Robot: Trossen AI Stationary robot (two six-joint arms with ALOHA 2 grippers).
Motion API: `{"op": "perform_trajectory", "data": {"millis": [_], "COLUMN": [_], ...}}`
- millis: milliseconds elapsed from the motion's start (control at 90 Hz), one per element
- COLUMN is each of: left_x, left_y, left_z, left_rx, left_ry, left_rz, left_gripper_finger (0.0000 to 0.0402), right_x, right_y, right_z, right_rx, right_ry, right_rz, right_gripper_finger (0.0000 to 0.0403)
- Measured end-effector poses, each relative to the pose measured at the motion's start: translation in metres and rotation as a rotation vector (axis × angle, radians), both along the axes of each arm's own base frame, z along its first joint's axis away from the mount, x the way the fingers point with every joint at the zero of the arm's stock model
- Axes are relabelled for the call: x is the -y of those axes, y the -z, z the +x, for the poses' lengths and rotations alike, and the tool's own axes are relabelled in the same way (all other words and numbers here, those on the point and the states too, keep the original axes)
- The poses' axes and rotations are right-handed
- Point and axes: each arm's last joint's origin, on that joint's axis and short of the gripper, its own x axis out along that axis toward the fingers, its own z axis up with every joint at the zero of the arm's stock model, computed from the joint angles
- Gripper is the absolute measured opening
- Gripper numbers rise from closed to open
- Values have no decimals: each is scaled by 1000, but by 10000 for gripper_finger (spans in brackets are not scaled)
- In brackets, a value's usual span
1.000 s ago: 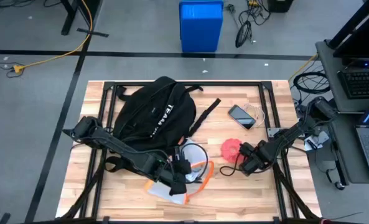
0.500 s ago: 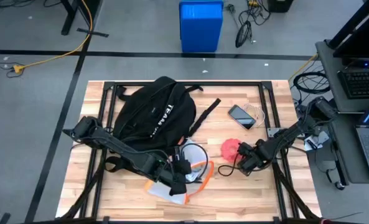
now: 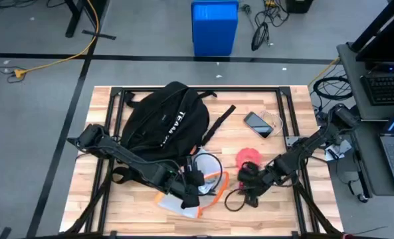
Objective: Unpack backpack
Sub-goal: Put the charger adapter into the orange zip bag
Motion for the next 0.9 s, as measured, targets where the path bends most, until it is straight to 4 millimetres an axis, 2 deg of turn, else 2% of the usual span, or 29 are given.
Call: {"op": "perform_trajectory", "data": {"millis": [122, 233, 478, 600, 744, 900], "left_x": [-1, -4, -5, -4, -5, -5], "left_y": [0, 0, -1, -1, -1, -1], "left_z": [0, 2, 3, 3, 3, 3], "left_rx": [0, 0, 12, 12, 9, 8], "left_ry": [-1, -8, -12, -11, -12, -12], "left_rz": [1, 1, -5, -4, -2, -2], "left_gripper_finger": [0, 0, 0, 0, 0, 0], "right_x": [-6, -2, 12, 16, 10, 2], "right_y": [-20, -18, 19, 30, 40, 55], "right_z": [28, 44, 75, 95, 119, 136], "right_rx": [345, 451, 419, 413, 401, 310], "right_ry": [-120, -126, -44, -12, 1, -12], "right_rz": [22, -11, -46, -57, -58, -99], "right_gripper_finger": [129, 125, 136, 135, 150, 178]}}
